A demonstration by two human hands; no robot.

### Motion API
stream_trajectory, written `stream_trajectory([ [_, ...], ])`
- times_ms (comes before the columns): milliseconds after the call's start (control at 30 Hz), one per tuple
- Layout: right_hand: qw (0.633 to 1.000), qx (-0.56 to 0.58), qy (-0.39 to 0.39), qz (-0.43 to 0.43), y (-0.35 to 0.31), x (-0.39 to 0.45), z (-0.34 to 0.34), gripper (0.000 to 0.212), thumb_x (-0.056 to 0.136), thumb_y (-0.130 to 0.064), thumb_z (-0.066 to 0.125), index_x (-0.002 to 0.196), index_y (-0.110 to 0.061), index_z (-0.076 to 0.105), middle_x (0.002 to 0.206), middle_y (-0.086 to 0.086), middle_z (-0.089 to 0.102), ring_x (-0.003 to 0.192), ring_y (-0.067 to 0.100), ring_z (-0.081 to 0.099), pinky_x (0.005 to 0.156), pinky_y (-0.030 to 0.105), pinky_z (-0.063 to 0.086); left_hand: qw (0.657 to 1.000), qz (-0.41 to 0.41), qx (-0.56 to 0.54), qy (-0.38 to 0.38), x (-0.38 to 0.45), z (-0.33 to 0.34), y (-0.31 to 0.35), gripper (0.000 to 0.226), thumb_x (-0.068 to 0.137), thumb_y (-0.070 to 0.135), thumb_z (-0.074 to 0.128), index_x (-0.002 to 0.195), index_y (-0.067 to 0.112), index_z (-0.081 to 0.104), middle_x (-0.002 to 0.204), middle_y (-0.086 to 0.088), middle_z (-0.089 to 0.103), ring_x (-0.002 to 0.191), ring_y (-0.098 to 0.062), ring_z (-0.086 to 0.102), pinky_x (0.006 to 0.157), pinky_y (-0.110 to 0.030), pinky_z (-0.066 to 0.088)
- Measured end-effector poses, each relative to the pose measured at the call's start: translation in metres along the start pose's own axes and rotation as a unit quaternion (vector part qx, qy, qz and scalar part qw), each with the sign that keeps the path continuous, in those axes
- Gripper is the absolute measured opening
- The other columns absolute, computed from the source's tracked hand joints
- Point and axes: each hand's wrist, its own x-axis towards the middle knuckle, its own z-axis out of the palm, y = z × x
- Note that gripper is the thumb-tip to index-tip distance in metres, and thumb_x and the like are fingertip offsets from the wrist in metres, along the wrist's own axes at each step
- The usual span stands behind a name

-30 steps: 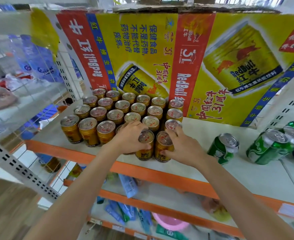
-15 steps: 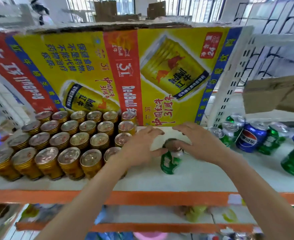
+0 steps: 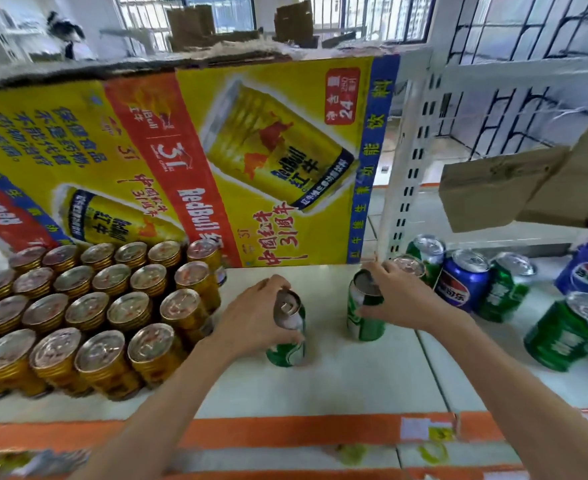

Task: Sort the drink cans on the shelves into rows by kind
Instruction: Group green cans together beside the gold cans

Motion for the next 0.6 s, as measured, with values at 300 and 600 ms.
stream_trajectory([
  [300, 0.999, 0.030, 0.022, -0.018, -0.010, 0.062, -0.026, 0.062, 0.079, -0.042, 0.069, 0.122, -0.009, 0.038, 0.114, 0.011, 0.045, 0.096, 0.028, 0.052, 0.077, 0.037, 0.048, 0.997, -0.047, -0.021, 0.065, 0.085, -0.013, 0.026, 0.069, 0.062, 0.038, 0.082, 0.119, 0.019, 0.048, 0.114, 0.000, 0.060, 0.102, -0.023, 0.057, 0.082, -0.034, 0.049],
  [600, 0.998, 0.057, -0.024, -0.016, -0.003, 0.112, -0.013, 0.065, 0.079, -0.033, 0.072, 0.128, -0.010, 0.035, 0.115, 0.011, 0.043, 0.088, 0.024, 0.051, 0.060, 0.033, 0.055, 0.994, -0.084, -0.019, 0.060, 0.130, 0.002, 0.009, 0.068, 0.069, 0.025, 0.080, 0.127, 0.017, 0.045, 0.123, -0.007, 0.050, 0.111, -0.024, 0.047, 0.093, -0.032, 0.042],
])
